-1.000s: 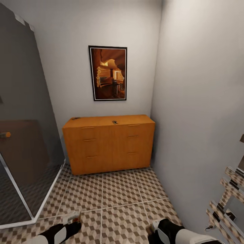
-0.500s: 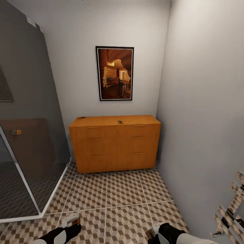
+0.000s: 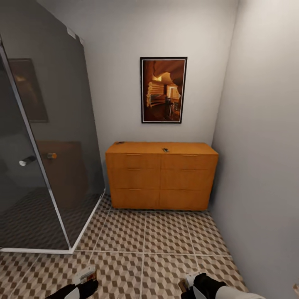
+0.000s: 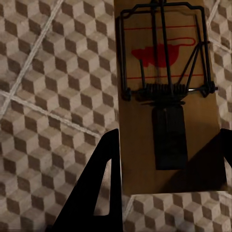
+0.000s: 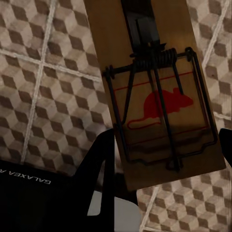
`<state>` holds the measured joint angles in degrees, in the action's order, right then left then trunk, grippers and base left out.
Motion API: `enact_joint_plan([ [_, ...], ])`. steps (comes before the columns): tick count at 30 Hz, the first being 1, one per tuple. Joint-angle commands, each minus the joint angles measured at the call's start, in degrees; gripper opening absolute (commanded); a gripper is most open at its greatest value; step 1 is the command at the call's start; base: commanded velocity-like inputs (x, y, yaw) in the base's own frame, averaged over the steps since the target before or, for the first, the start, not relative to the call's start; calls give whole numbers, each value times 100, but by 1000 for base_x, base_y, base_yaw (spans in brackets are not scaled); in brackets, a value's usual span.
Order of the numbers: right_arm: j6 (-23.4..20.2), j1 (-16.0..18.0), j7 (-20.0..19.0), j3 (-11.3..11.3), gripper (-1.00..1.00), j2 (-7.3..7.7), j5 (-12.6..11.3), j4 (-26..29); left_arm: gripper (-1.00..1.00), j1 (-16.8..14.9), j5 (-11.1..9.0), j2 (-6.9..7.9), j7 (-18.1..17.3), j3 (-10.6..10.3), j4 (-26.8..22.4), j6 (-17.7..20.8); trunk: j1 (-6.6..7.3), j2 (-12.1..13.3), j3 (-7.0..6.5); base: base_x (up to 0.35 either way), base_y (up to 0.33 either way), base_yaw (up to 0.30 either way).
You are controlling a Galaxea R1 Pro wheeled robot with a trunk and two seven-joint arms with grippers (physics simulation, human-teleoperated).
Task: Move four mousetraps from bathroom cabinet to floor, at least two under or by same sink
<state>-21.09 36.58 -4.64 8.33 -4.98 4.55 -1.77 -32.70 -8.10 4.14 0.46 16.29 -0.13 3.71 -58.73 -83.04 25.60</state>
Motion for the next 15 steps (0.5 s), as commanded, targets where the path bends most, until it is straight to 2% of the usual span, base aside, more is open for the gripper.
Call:
enact_joint_plan([
  [1,-2,7,-37,37,-100,-1,41,-8,-100,0,-51,0,15,-3,-2,24,0,-4,6,0,0,289],
  [12,127,-67,-24,37,-100,-1,171,-8,-100,2,-39,5,21,5,-5,-34,0,-4,6,0,0,289],
  [14,151,-69,-26,37,-100,12,186,-8,-100,11,-36,10,22,5,-5,-250,0,-4,6,0,0,289],
  [15,163,-70,-30,37,-100,22,195,-8,-100,39,-39,13,27,5,-5,-590,0,-4,6,0,0,289],
])
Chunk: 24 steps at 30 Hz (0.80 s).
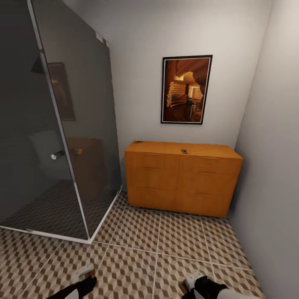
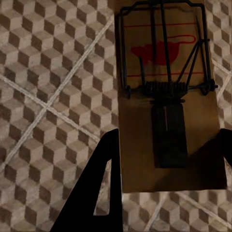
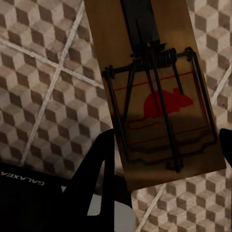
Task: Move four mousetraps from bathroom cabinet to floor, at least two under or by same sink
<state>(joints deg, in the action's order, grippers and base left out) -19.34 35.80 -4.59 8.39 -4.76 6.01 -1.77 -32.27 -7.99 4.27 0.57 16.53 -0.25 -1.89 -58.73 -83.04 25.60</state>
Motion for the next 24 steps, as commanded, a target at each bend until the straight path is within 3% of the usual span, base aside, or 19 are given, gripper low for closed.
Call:
enact_joint_plan([
  [1,-6,7,-41,31,-100,5,53,-7,-100,57,-52,1,28,-18,8,-346,0,-4,6,0,0,289],
  [7,-5,6,-74,31,-100,10,52,-7,-100,167,-67,3,369,-18,15,-718,0,-4,6,0,0,289],
  [24,1,6,-76,31,-100,-5,49,-7,-100,177,-70,-36,398,-27,17,-725,0,-4,6,0,0,289],
])
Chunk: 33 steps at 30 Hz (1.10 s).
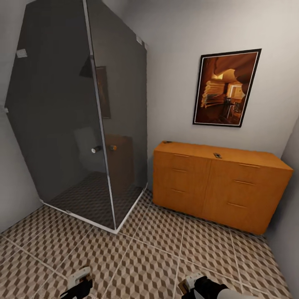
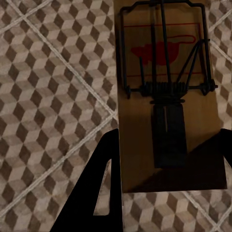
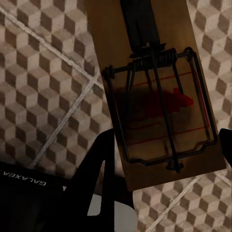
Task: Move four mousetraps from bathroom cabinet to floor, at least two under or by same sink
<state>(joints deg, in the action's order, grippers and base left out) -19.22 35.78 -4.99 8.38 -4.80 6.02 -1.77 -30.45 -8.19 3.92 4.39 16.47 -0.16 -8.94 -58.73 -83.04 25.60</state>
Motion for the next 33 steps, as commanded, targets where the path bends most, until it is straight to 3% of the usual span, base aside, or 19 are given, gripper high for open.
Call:
enact_joint_plan([
  [1,-12,8,-33,32,-100,-3,49,-7,-100,-5,-50,-2,15,-21,7,-18,0,-4,6,0,0,289],
  [19,-3,8,-56,32,-100,11,49,-7,-100,-5,-51,-14,18,-21,9,-11,0,-4,6,0,0,59],
  [33,-4,8,-39,32,-100,-6,40,-7,-100,-5,-51,-14,18,-21,8,-11,0,-4,6,0,0,272],
])
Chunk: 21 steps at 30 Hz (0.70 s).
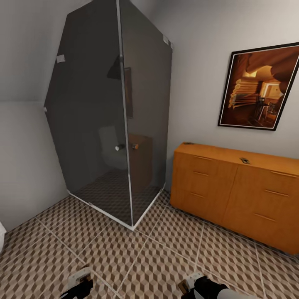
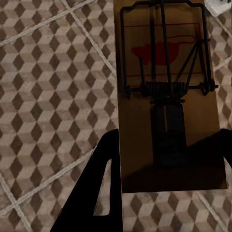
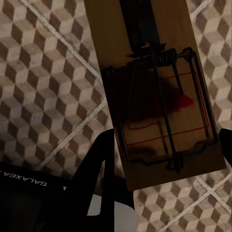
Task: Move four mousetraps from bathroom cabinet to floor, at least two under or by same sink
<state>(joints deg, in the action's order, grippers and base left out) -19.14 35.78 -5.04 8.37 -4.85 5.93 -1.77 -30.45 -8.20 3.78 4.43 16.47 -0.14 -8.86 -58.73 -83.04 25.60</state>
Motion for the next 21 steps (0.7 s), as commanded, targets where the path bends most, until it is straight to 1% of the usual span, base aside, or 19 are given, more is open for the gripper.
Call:
enact_joint_plan([
  [1,-12,8,-32,33,-100,-2,49,-7,-100,-5,-50,0,14,-21,7,-19,0,-4,6,0,0,299],
  [6,-11,8,-17,33,-100,-10,49,-7,-100,-5,-50,0,15,-21,11,-19,0,-4,6,0,0,296],
  [7,-12,8,-29,33,-100,-6,49,-7,-100,-5,-50,0,15,-21,13,-19,0,-4,6,0,0,125],
  [21,-10,8,-53,33,-100,21,36,-7,-100,-5,-50,0,14,-21,7,-19,0,-4,6,0,0,11],
])
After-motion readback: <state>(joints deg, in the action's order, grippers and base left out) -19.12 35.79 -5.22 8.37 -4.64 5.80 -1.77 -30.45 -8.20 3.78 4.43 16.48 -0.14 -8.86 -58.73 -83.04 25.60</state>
